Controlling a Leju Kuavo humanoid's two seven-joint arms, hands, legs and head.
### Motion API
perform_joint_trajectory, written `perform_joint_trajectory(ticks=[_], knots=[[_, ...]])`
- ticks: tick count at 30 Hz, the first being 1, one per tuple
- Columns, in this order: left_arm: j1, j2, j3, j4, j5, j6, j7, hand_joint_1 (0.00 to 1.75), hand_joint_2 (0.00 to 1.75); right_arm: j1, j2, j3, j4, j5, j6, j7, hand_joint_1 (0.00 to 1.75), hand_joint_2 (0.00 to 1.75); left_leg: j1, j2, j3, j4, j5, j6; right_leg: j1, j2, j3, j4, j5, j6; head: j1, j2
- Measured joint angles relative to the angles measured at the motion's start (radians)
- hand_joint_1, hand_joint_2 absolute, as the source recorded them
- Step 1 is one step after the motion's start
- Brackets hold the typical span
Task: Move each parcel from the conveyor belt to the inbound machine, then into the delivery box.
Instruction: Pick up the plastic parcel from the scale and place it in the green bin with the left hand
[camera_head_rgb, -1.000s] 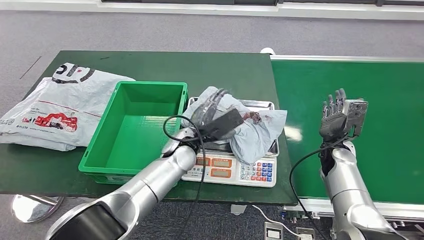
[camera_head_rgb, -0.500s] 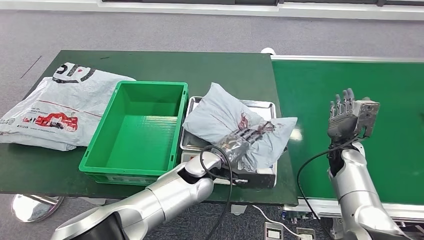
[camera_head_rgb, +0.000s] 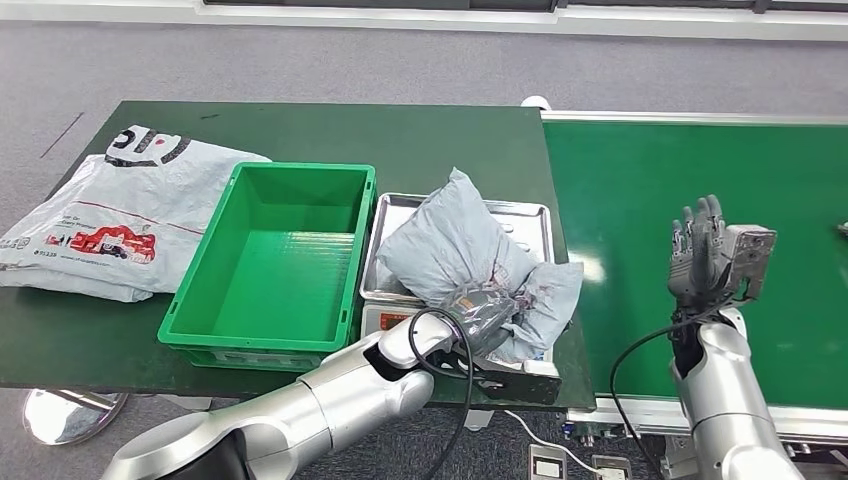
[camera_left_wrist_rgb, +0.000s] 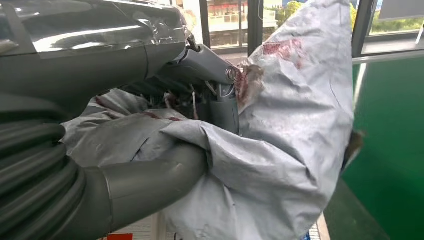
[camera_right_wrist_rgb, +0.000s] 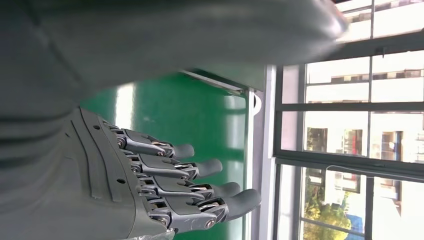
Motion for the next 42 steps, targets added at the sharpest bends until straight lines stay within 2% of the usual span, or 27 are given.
perform_joint_trajectory(ticks=[11, 18, 22, 29, 34, 38, 42], knots=[[-0.028, 0.0, 0.0, -0.036, 0.11, 0.062, -0.014, 1.75, 1.75, 0.026, -0.034, 0.0, -0.021, -0.035, 0.007, 0.008, 0.0, 1.75, 0.0, 0.0, 0.0, 0.0, 0.0, 0.0, 0.0, 0.0, 0.0, 0.0, 0.0, 0.0, 0.0, 0.0], [-0.111, 0.0, 0.004, -0.061, 0.107, 0.177, 0.012, 1.75, 1.75, 0.03, -0.04, 0.0, -0.026, -0.04, 0.011, 0.008, 0.0, 1.75, 0.0, 0.0, -0.001, 0.0, 0.0, 0.0, 0.0, 0.0, 0.0, 0.0, 0.0, 0.0, 0.0, 0.0], [-0.157, 0.0, 0.01, -0.074, 0.104, 0.184, 0.02, 1.75, 1.75, 0.022, -0.036, 0.0, -0.025, -0.04, 0.008, 0.006, 0.0, 1.75, 0.0, 0.0, -0.001, 0.0, 0.0, 0.0, 0.0, 0.0, 0.0, 0.0, 0.0, 0.0, 0.0, 0.0], [-0.173, 0.0, 0.012, -0.085, 0.077, 0.221, 0.035, 1.75, 1.75, 0.017, -0.032, 0.0, -0.025, -0.04, -0.003, 0.002, 0.0, 1.75, -0.001, 0.0, -0.001, 0.0, 0.0, 0.0, -0.001, 0.0, 0.0, 0.0, 0.0, 0.0, 0.0, 0.0], [-0.226, 0.001, 0.043, -0.097, -0.024, 0.292, 0.078, 1.75, 1.75, 0.021, -0.015, 0.0, -0.038, -0.024, -0.025, 0.009, 0.0, 1.75, -0.001, 0.0, -0.001, 0.0, 0.0, 0.0, -0.001, 0.0, 0.0, 0.0, 0.0, 0.0, 0.0, 0.0], [-0.256, 0.003, 0.111, -0.09, -0.196, 0.355, 0.121, 1.75, 1.75, 0.013, -0.004, 0.0, -0.04, -0.006, -0.027, 0.015, 0.0, 1.75, -0.001, 0.0, -0.001, 0.0, 0.0, 0.0, 0.0, 0.0, 0.0, 0.0, 0.0, 0.0, 0.0, 0.0], [-0.277, 0.016, 0.2, -0.053, -0.501, 0.402, 0.29, 1.75, 1.75, -0.012, 0.007, 0.0, -0.035, 0.016, -0.04, 0.019, 0.0, 1.75, 0.0, 0.0, -0.001, 0.0, 0.001, 0.0, 0.0, 0.0, 0.0, 0.0, 0.0, 0.0, 0.0, 0.0]])
